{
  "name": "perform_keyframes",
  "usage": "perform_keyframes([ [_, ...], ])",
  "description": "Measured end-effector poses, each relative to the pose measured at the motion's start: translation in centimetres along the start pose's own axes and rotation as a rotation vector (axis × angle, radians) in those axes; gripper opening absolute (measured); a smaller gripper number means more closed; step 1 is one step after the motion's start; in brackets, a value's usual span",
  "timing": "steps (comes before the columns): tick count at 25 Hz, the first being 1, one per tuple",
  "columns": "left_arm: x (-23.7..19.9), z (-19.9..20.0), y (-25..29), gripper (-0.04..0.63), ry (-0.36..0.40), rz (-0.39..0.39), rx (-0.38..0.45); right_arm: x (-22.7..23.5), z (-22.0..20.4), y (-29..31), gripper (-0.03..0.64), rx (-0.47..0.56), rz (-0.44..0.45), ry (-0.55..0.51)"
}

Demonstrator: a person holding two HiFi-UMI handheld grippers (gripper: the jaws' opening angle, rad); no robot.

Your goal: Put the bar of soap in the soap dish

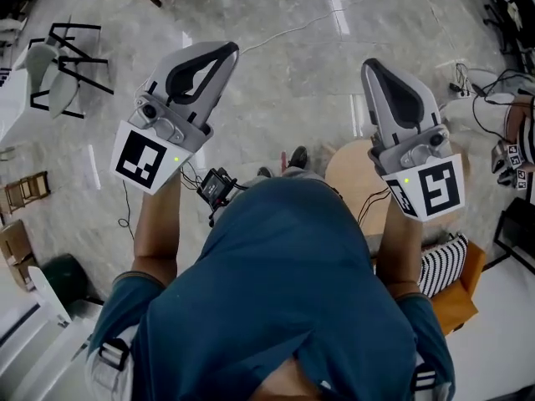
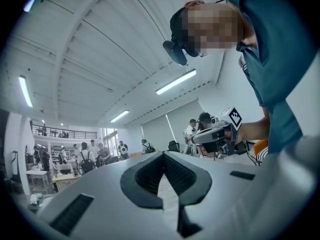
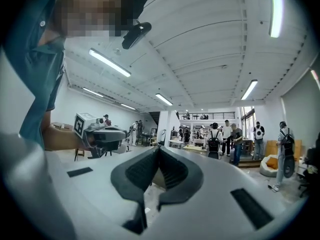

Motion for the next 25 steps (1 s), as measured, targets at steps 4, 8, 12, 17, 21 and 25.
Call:
perform_keyframes([
  [4,-1.4,-1.2,1.5,0.003,0.010,0.056,-0.019,2.4,-1.1,2.2,0.014,0.000,0.068,0.014],
  [8,-1.5,0.1,2.8,0.003,0.022,0.050,-0.023,3.7,1.0,2.5,0.014,0.005,0.075,0.009],
  [12,-1.7,-1.2,4.6,0.003,0.007,0.050,-0.025,5.6,0.3,2.3,0.014,-0.005,0.069,0.016],
  [17,-3.4,-2.1,6.4,0.003,0.005,-0.002,-0.013,7.3,-0.1,3.2,0.014,-0.013,0.021,-0.001],
  [21,-8.0,-5.3,9.1,0.003,-0.014,-0.028,-0.007,10.7,-3.2,6.9,0.014,-0.017,-0.017,0.003],
  [25,-11.5,-6.1,9.6,0.003,-0.022,-0.044,0.010,11.7,-4.3,9.8,0.014,-0.022,-0.043,-0.007],
])
Point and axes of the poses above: the fingertips, and each gripper's own axes: y forward along the fingers, x to its right, z out of its top, the point moved 2 cm from there along -y, backward along the fingers, and after that the axes turned 14 degrees about x, right-handed, at the moved point
